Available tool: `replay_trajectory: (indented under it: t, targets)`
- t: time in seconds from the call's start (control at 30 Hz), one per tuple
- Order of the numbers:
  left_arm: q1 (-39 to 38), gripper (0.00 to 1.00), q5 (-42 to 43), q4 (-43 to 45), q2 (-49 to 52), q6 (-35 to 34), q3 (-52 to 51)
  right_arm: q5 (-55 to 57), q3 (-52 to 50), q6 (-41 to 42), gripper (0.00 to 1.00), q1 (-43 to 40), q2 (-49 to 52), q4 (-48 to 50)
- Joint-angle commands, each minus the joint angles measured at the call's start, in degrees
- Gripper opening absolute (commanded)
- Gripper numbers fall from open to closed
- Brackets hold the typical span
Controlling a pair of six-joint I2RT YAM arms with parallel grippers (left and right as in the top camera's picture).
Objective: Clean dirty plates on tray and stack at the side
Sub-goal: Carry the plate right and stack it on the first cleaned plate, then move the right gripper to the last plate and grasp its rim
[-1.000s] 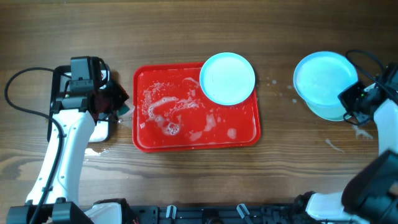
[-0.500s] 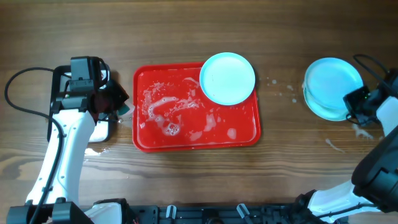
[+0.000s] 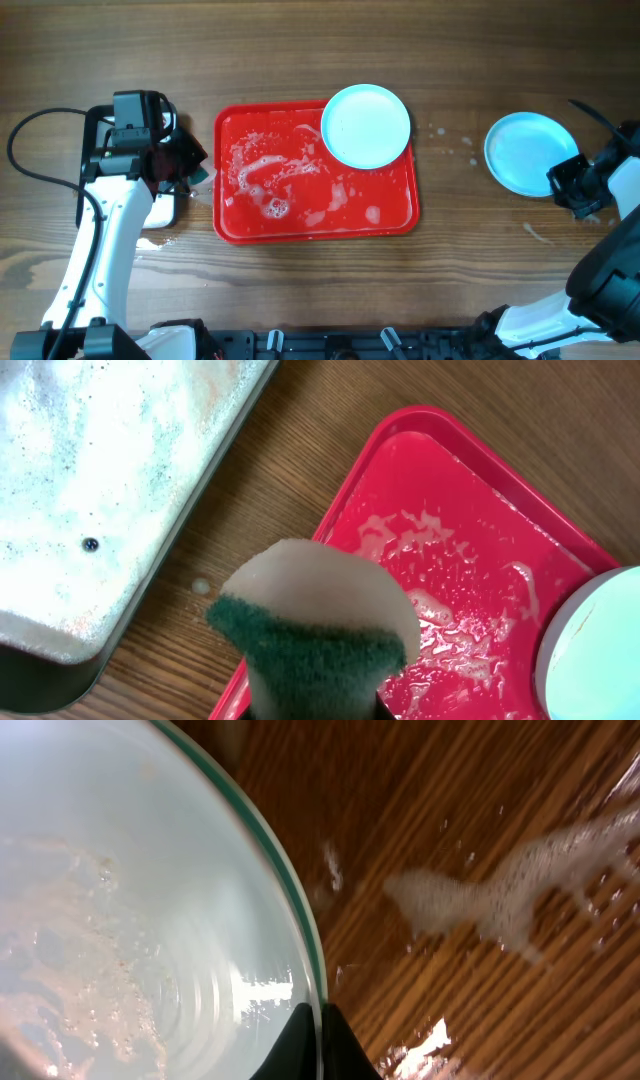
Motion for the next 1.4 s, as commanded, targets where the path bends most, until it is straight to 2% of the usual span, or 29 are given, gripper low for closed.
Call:
replay_trajectory:
  t: [0.0, 0.07, 0.17, 0.23, 0.3, 0.43, 0.53, 0.6, 0.7, 0.8, 0.97, 1.27, 1.37]
  targets:
    - [0.3, 0.04, -0.8, 0.8, 0.2, -0.6, 0.1, -3.0, 1.0, -2.0, 0.29, 0.4, -0.3, -1.2]
    - [0.3, 0.04, -0.8, 0.8, 0.2, -0.6, 0.1, -6.4, 2.8, -3.1, 0.40, 0.4, -2.1, -1.4]
    - [0.2, 0.04, -0.8, 0.7, 0.2, -0.5, 0.1, -9.5, 7.9, -7.0, 0.45, 1.5, -6.3, -3.6]
    - [0.2, 0.04, -0.8, 0.8, 0.2, -0.5, 0.1, -16.2, 10.9, -11.1, 0.50, 5.0, -9.7, -3.8]
    - [0.2, 0.04, -0.8, 0.8, 0.2, -0.5, 0.1, -18.9, 11.5, -13.0, 0.54, 9.9, -11.9, -3.1]
    - [0.2, 0.04, -0.8, 0.7, 0.2, -0.5, 0.1, -15.0, 11.5, -14.1, 0.53, 26.5, -12.1, -1.3]
    - [0.2, 0.04, -0.8, 0.7, 0.2, -0.5, 0.1, -4.5, 11.5, -10.2, 0.52, 39.2, -9.9, 1.3]
    - [0.2, 0.04, -0.8, 0.3, 0.2, -0.6, 0.1, 3.7, 11.5, -3.7, 0.52, 47.1, -6.6, 1.8]
    - [0.2, 0.04, -0.8, -0.2, 0.2, -0.5, 0.1, 7.0, 11.5, 4.5, 0.47, 53.5, -0.9, 1.8]
    - [0.2, 0.04, -0.8, -0.4, 0.2, -0.5, 0.1, 7.3, 11.5, 8.4, 0.41, 55.3, 3.7, 0.6]
    - [0.2, 0.04, -0.8, -0.3, 0.2, -0.5, 0.1, 9.4, 11.4, 8.4, 0.34, 55.3, 4.9, -1.7]
    - [0.2, 0.04, -0.8, -0.3, 0.2, -0.5, 0.1, 12.5, 10.7, 8.7, 0.29, 55.2, 7.2, -2.0]
    - [0.2, 0.04, -0.8, -0.3, 0.2, -0.5, 0.1, 12.6, 10.7, 7.8, 0.24, 55.1, 7.3, -1.5]
